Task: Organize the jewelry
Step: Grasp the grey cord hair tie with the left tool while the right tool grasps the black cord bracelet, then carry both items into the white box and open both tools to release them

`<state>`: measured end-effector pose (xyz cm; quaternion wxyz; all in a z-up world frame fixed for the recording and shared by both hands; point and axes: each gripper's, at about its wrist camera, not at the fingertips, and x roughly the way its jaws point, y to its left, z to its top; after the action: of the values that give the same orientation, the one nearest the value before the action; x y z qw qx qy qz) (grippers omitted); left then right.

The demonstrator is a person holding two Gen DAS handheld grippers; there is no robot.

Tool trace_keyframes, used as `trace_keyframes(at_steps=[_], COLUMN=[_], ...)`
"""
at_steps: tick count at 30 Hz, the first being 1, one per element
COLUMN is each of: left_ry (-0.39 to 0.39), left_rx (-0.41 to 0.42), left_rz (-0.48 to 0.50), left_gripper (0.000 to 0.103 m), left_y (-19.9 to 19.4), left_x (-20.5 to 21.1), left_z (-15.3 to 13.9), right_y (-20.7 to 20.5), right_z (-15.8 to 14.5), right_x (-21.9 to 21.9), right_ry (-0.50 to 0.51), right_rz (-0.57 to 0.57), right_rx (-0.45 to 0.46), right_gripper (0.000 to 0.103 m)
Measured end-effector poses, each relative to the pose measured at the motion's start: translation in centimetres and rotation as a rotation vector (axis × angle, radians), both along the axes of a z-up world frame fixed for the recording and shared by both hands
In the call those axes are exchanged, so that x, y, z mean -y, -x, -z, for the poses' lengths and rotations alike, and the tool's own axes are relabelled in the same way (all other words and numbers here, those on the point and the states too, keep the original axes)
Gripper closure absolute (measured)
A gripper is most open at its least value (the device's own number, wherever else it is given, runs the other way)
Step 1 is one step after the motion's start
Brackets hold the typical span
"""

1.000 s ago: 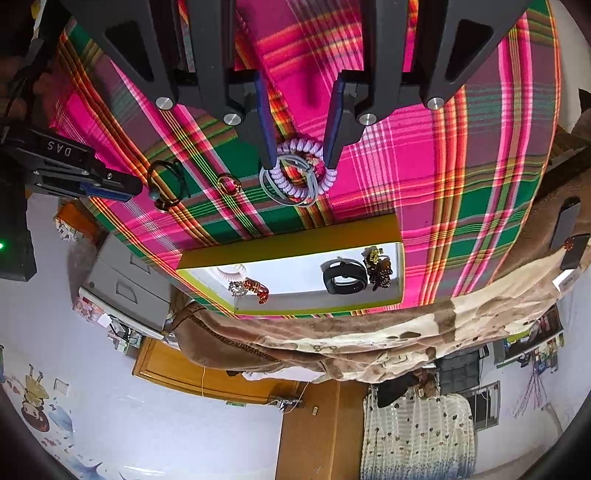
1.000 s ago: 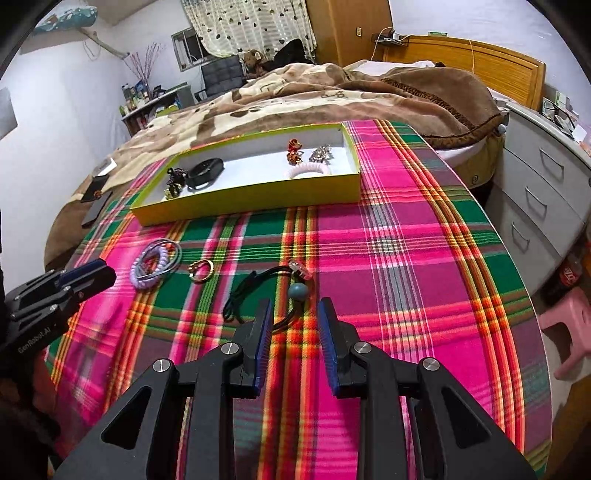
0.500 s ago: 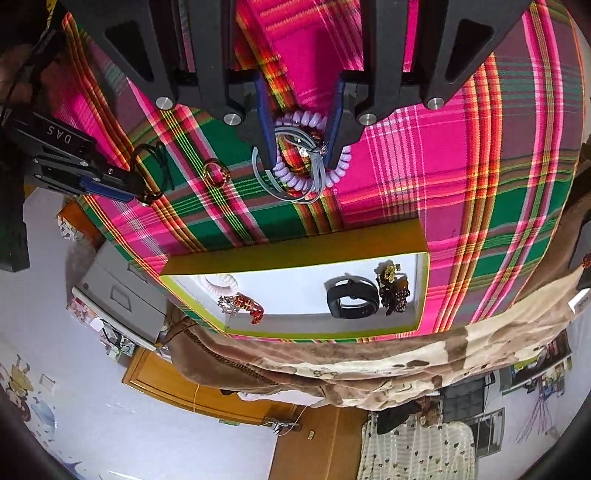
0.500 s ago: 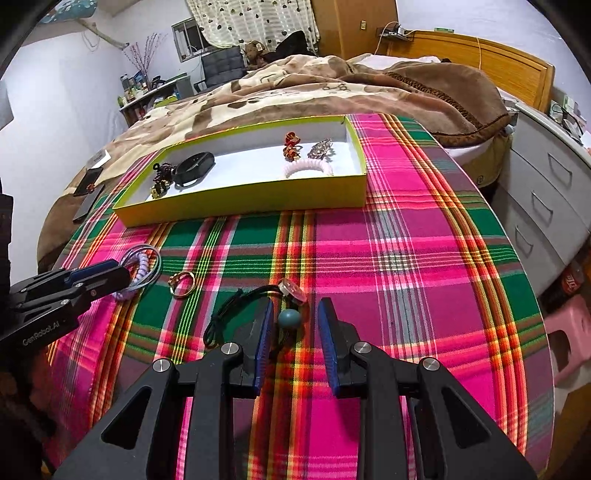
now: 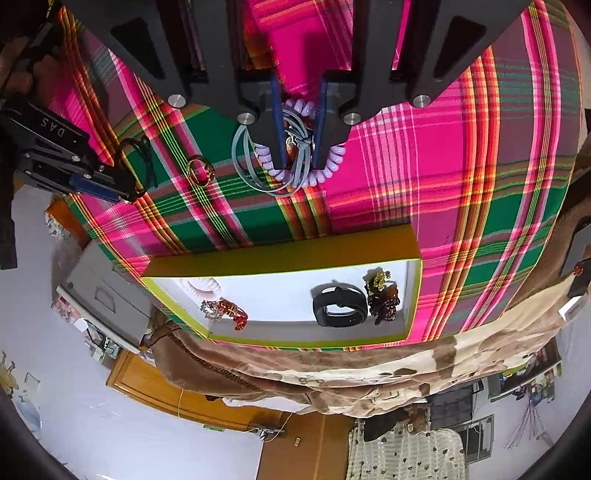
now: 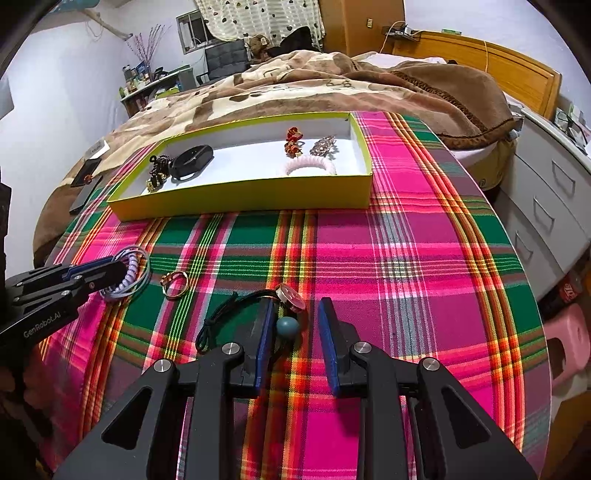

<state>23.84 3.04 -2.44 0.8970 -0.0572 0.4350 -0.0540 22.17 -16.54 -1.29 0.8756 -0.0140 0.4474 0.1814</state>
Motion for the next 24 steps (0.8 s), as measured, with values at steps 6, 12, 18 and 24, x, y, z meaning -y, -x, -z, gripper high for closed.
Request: trace_keyframes(at_steps=[6,12,18,24], left_ry=[-0.023,0.002,0.026,0.054], left_rx=[0.007,0.059,0.078,0.093], left_rz=[0.005,0.018,0.015,0.014], left_gripper=[0.09,0.095,0.096,0.096], left_y=[0.1,1.4,2.5,3.6], left_x=[0.3,0.1,-0.6,-1.1], left_z=[0.0,-1.5,-2.2,-2.9], right_y=[0.1,0.4,1.3,2.2], right_z=[0.0,-0.2,-0.8,-2.0], right_x=[-0.3,0.0,0.3,0.9], right_ry=[0.021,0.003,-0.014,-0.04], right_rz=[-0.008,0.006,0.01,0.02], right_rx=[0.005,0.01,0.028,0.052], right_gripper=[0.089,0.089,0.089,0.089])
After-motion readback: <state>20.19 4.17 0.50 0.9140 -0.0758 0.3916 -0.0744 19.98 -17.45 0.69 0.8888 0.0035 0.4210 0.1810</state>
